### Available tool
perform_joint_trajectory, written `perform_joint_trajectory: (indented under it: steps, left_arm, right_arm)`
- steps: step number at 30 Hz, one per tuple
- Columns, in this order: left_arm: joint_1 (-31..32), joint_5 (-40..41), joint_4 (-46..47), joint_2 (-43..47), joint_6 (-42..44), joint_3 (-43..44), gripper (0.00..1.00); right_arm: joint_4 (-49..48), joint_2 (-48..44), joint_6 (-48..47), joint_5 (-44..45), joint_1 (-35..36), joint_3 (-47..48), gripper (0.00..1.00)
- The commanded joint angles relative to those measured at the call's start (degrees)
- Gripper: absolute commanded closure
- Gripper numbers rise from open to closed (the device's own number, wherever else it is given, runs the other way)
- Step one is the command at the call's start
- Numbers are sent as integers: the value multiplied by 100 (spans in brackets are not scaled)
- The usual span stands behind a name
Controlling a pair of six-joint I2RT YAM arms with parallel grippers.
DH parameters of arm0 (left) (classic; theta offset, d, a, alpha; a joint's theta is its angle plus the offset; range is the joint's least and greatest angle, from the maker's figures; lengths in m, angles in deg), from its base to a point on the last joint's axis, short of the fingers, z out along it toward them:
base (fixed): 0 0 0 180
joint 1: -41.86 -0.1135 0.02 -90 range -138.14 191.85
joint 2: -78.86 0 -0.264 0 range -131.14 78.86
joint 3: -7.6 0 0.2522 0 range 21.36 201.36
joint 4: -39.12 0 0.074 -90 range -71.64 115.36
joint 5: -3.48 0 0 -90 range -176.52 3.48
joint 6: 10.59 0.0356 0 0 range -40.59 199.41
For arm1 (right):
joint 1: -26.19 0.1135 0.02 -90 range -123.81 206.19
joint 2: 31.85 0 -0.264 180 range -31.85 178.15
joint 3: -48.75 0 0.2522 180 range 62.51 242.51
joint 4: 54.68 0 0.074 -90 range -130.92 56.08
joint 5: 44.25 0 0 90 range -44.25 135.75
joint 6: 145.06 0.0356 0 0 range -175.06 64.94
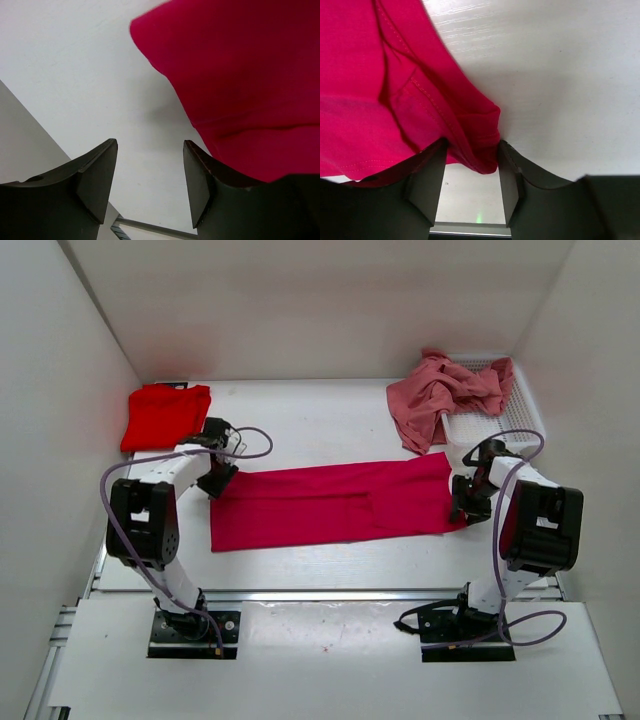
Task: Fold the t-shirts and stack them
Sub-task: Rotate the tshirt 90 degrees
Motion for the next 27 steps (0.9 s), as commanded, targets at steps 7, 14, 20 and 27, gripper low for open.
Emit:
perform_joint_trajectory:
  steps: [7,14,20,27]
  left_arm:
    - [-70,-187,142,-199,10,969,32]
    - [177,-818,-76,-1270,124,1908,29]
    - [177,-925,-166,-1606,142,1857,30]
    - [80,-836,-622,-2063,72,1796,61]
  right_arm:
    - [-236,-5,-46,112,-71,-57,58]
    - [-316,-41,-195,42,271,-145,71]
    - [-289,-120,-125,-55,263,-76,69]
    - [-289,-40,-274,-134,403,-85,76]
